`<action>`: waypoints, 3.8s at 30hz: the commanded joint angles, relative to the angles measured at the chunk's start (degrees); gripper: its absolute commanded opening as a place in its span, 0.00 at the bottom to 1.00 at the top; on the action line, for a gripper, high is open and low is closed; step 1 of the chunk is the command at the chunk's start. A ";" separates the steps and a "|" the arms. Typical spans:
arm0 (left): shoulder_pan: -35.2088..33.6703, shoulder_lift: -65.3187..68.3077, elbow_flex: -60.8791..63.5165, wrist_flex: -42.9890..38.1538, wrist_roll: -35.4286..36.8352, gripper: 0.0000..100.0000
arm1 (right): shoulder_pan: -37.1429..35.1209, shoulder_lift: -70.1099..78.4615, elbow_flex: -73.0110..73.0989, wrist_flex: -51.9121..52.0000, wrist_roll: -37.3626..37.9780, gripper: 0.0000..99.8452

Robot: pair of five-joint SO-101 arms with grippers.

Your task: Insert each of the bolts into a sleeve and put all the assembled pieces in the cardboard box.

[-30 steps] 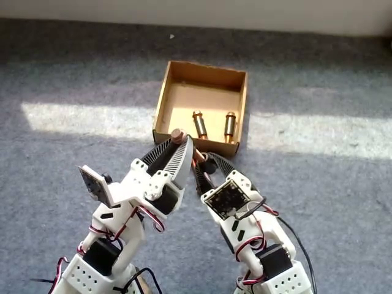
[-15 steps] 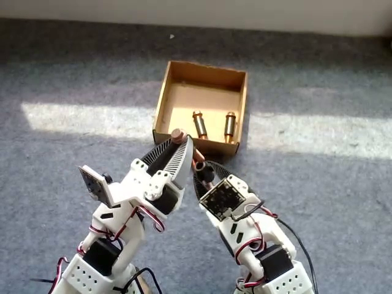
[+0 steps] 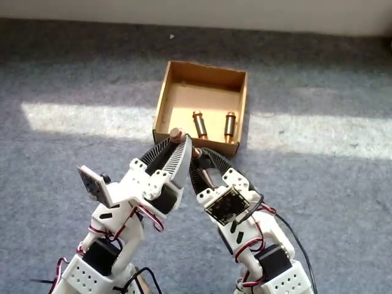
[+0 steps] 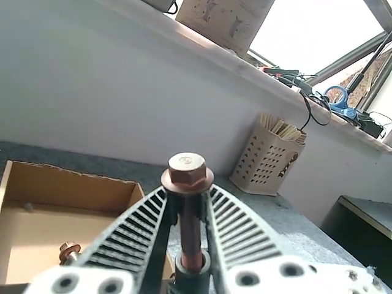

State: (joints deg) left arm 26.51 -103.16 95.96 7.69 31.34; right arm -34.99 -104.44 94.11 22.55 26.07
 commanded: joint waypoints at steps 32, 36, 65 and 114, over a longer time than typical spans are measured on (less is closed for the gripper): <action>6.37 -0.40 -0.22 10.99 -13.36 0.12 | 0.22 -0.92 -0.22 -2.33 0.18 0.00; 6.81 -0.31 -0.75 13.89 -13.36 0.20 | 2.59 -0.92 1.19 -2.59 0.09 0.00; 3.91 -0.75 -0.66 14.42 -22.15 0.01 | 19.74 -0.75 7.52 0.48 0.00 0.00; -26.51 -0.31 1.27 44.84 -22.33 0.01 | 20.35 39.34 -28.88 -0.66 -12.66 0.00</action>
State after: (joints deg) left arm 0.13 -103.25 96.04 52.35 9.71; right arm -13.63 -75.52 72.92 28.70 14.11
